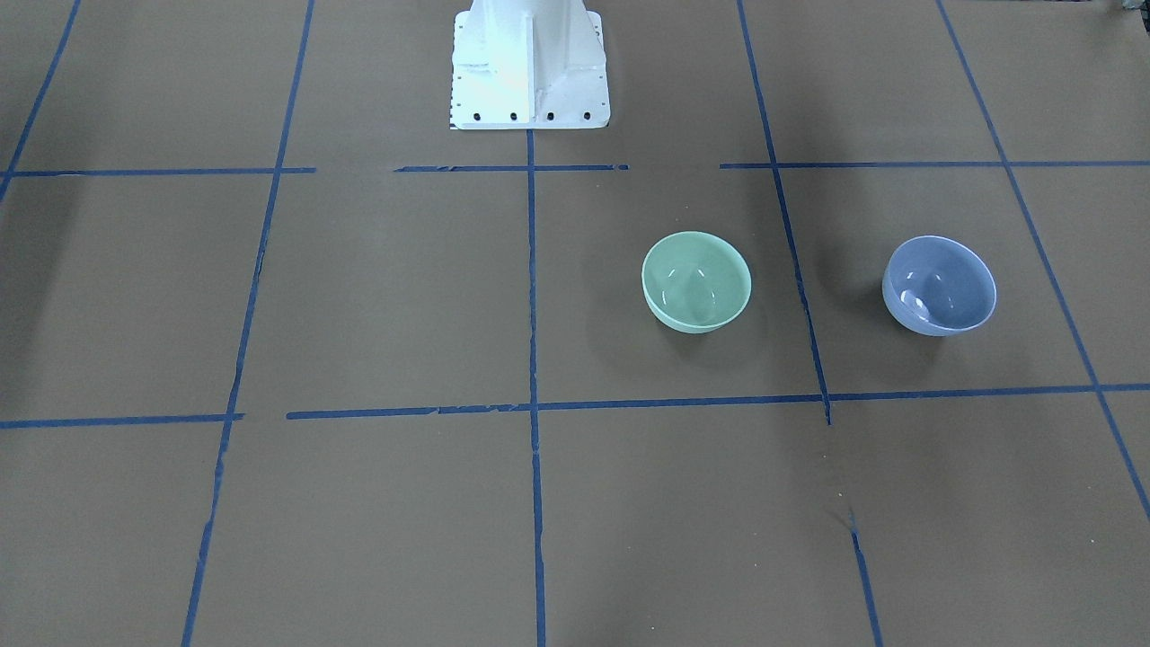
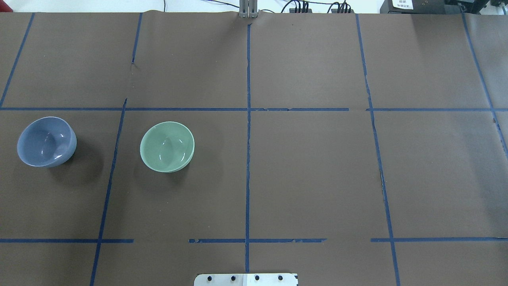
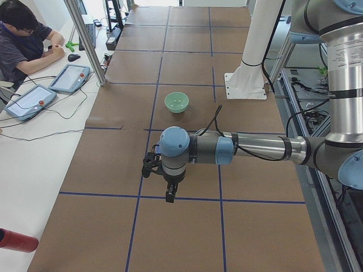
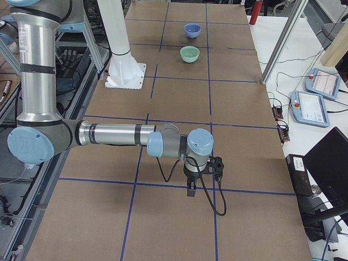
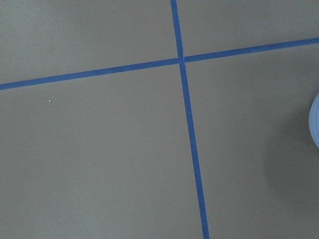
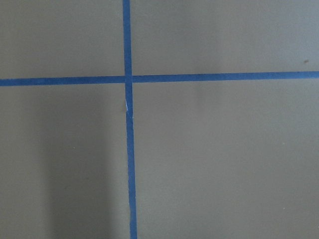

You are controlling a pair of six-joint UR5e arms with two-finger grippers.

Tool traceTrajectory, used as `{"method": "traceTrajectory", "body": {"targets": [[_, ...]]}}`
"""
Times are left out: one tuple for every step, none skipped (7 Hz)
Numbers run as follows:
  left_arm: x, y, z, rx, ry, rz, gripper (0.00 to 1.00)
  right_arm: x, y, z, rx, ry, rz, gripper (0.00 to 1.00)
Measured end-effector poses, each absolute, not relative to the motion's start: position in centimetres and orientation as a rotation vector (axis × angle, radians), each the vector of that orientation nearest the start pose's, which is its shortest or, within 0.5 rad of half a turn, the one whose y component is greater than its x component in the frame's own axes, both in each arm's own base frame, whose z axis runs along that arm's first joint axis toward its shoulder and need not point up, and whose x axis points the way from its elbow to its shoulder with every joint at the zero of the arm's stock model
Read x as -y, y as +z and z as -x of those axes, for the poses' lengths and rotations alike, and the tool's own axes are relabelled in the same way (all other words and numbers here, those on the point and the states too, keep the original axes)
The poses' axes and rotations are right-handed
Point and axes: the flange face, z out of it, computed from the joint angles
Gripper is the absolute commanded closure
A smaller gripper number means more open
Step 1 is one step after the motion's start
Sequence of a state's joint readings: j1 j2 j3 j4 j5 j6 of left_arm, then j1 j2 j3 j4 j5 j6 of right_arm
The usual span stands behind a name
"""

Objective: Stack blue bowl on green bowl

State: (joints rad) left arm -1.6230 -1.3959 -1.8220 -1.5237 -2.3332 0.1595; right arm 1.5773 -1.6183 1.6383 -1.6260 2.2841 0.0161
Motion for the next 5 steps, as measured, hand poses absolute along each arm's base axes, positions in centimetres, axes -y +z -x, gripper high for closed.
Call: {"method": "traceTrajectory", "body": {"targets": [[41.50,62.03,8.63,-0.756,0.113,-0.108,0.00,46.85,65.80,-7.11,0.713,0.034,0.037,0.00],[41.51,62.25,8.61,-0.759,0.110,-0.104,0.00,46.85,65.80,-7.10,0.713,0.034,0.037,0.00],[41.62,62.40,8.55,-0.765,0.105,-0.099,0.00,46.85,65.80,-7.10,0.713,0.034,0.037,0.00],[41.88,62.10,8.45,-0.768,0.103,-0.102,0.00,46.85,65.80,-7.10,0.713,0.034,0.037,0.00],[42.17,61.92,8.31,-0.769,0.102,-0.107,0.00,46.85,65.80,-7.11,0.713,0.034,0.037,0.00]]}}
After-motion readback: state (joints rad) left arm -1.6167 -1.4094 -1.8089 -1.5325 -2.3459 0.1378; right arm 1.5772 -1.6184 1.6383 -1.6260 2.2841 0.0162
